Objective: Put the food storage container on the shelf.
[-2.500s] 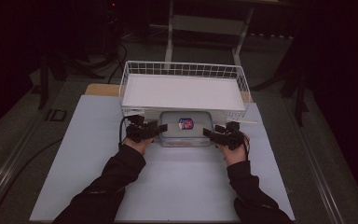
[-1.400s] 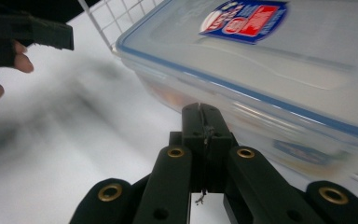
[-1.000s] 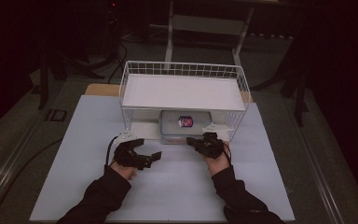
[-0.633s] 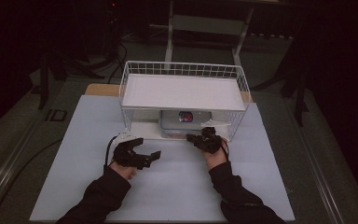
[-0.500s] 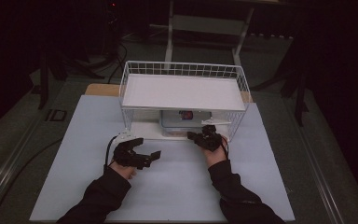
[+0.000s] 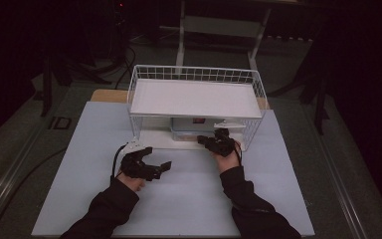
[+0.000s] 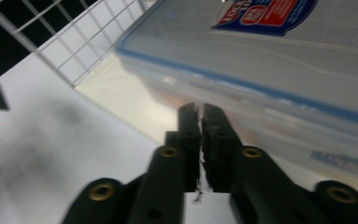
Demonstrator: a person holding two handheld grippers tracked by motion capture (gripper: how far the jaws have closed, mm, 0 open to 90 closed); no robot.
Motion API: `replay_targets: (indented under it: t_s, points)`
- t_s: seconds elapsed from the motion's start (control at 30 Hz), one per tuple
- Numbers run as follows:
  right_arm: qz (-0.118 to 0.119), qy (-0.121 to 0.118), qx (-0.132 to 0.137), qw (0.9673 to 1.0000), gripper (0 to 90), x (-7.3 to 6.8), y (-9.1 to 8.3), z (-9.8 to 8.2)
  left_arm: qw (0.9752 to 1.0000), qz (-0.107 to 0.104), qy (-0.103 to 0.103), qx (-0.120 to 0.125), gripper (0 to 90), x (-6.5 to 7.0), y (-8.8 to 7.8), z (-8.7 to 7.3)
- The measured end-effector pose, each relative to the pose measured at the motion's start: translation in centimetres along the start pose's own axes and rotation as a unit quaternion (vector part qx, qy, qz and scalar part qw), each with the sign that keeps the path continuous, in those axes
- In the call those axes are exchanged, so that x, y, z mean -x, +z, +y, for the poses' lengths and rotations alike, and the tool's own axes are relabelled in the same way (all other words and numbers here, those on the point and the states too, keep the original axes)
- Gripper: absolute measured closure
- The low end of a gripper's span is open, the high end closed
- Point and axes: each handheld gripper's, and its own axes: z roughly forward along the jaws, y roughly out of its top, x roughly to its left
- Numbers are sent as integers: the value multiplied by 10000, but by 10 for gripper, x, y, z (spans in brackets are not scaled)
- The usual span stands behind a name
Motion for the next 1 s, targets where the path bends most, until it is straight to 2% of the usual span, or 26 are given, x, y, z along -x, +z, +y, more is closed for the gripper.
replay_targets:
  t_s: [0.07, 0.13, 0.2, 0.3, 0.4, 0.43, 0.5, 0.67, 0.77, 0.9, 1.0]
  points:
    - [41, -203, -8, 9998, 723, -4, -5, -4, 10000, -16, -10, 26, 4, 1, -2, 1]
    - [49, -274, -16, 9996, 640, -7, -12, -9, 10000, -28, 26, 26, 4, 2, -3, 1]
    - [121, -343, 25, 9993, 501, -9, -19, -14, 10000, -31, 76, 19, 3, 3, -5, 2]
    - [201, -380, 138, 9990, 349, -13, -30, -24, 9999, -42, 118, 35, 3, 5, -7, 2]
    - [268, -393, 216, 9986, 262, -16, -39, -33, 9999, -67, 143, 4, 4, 6, -8, 0]
    - [268, -393, 216, 9986, 262, -16, -39, -33, 9999, -67, 143, 4, 3, 6, -8, 0]
    - [382, -369, 240, 9983, 197, -16, -47, -40, 9998, -128, 137, -20, 4, 7, -8, -2]
    - [338, -477, 237, 9980, 172, -14, -64, -54, 9996, -199, 210, -63, 4, 10, -8, -5]
    - [219, -572, 242, 9978, 175, -10, -73, -61, 9994, -234, 257, -82, 4, 12, -7, -6]
    - [169, -566, 256, 9979, 177, -4, -83, -68, 9991, -237, 335, -68, 4, 14, -6, -6]
    - [109, -523, 199, 9984, 180, 0, -85, -74, 9991, -259, 315, -70, 4, 14, -5, -7]
